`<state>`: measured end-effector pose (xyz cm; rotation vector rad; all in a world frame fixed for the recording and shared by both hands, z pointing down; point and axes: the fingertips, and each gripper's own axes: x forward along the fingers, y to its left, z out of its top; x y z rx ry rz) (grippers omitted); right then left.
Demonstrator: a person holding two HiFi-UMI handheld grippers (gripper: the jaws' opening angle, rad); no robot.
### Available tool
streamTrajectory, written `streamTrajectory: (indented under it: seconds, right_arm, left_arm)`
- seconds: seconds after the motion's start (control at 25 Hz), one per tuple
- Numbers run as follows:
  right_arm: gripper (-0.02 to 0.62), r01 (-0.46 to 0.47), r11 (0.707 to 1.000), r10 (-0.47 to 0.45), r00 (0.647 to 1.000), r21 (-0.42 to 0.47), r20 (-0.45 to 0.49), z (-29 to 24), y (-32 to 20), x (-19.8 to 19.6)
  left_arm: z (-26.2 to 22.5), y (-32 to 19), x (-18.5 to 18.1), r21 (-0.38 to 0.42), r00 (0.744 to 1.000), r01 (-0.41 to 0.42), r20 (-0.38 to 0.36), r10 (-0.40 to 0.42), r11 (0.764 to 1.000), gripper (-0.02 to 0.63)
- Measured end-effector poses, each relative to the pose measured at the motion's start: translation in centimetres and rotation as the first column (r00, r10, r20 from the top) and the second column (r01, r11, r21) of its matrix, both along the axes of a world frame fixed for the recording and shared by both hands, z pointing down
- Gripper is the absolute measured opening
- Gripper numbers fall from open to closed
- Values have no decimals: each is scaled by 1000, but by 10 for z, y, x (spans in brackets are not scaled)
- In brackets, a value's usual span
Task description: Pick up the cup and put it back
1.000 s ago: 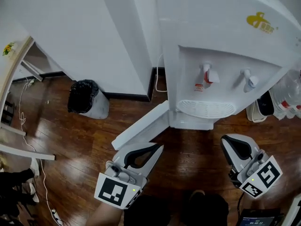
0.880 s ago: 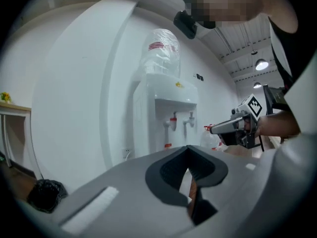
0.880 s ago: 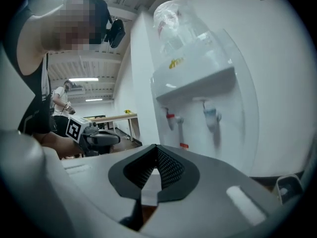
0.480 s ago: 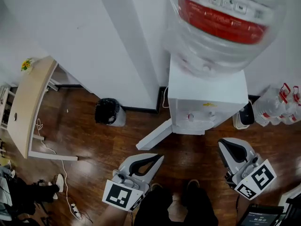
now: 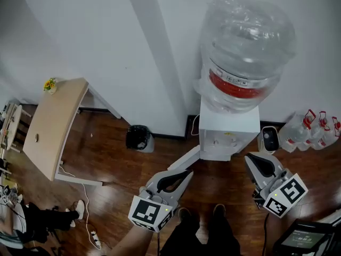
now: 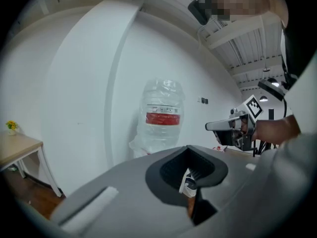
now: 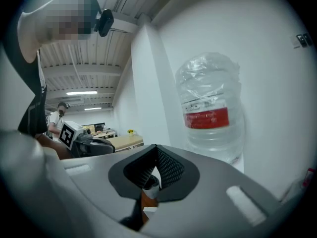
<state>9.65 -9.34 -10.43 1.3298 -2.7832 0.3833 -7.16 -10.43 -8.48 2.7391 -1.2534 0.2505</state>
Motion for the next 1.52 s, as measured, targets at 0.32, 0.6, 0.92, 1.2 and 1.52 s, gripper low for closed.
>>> streamTrajectory:
  seconds: [0.32,0.6,0.92,1.2,1.52]
  right_arm:
    - [0,27,999,-26,999,28,-22,-37,21,-16]
    - [0,12,1000,-12,1000,20,6,-46,33,-25]
    - [0,28,999,-28,1000,18,-3,-59,25,-26]
    - [0,31,999,-31,999,23,-21,-58,22,-25]
    - [0,25,999,-25,1000,25,-19,-58,22,-21]
  left_arm:
    - [-42,19,-16,6,998,47,-36,-47,999,2]
    - [-51,35,-33,31,997,81,-4,-81,996,2]
    - [-73,38,-39,44,996,92,-12,-92,995,2]
    - [-67,37,-33,38,997,78,-11,-78,996,2]
    - [-65,38,-27,45,998,68,-22,-67,997,2]
